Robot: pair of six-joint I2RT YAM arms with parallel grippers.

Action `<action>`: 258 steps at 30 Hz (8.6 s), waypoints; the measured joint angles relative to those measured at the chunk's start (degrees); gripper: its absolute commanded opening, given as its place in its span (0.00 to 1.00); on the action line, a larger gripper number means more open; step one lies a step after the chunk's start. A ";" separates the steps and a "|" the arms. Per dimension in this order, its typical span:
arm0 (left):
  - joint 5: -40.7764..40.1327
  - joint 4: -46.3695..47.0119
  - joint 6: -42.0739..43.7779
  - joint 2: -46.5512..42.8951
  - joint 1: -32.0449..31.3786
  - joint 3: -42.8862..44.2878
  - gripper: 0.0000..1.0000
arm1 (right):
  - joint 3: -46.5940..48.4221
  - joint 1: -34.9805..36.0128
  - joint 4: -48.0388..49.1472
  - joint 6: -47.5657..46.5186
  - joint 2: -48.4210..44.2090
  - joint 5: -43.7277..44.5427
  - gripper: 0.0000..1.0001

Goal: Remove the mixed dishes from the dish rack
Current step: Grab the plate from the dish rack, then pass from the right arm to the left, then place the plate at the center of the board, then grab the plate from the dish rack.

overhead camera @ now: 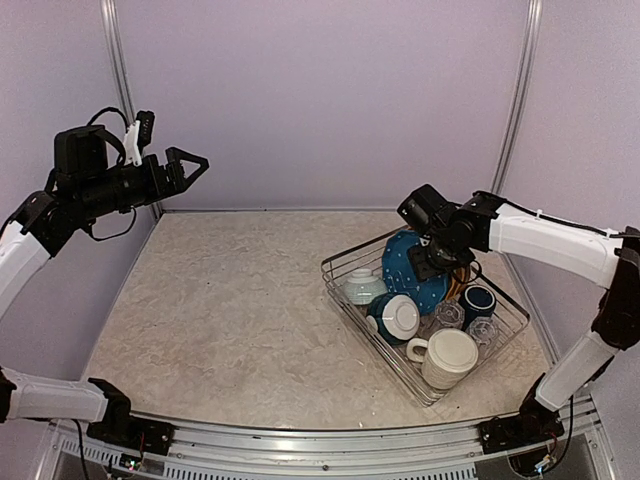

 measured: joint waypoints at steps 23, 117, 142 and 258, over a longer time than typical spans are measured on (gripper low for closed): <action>0.63 -0.22 -0.04 1.07 0.00 0.02 0.99 | 0.57 0.00 1.05 -1.88 4.85 8.81 0.45; 30.34 4.92 -14.62 20.87 -0.26 2.01 0.98 | -0.96 -3.28 20.06 5.73 -15.54 -24.37 0.00; 36.68 7.17 -19.93 26.73 -3.50 2.01 0.43 | -9.05 -2.36 51.19 25.51 -4.76 -49.46 0.00; 6.23 -1.05 -15.67 18.18 4.00 10.45 0.99 | -10.38 -4.92 12.46 -7.52 -11.02 -6.10 0.79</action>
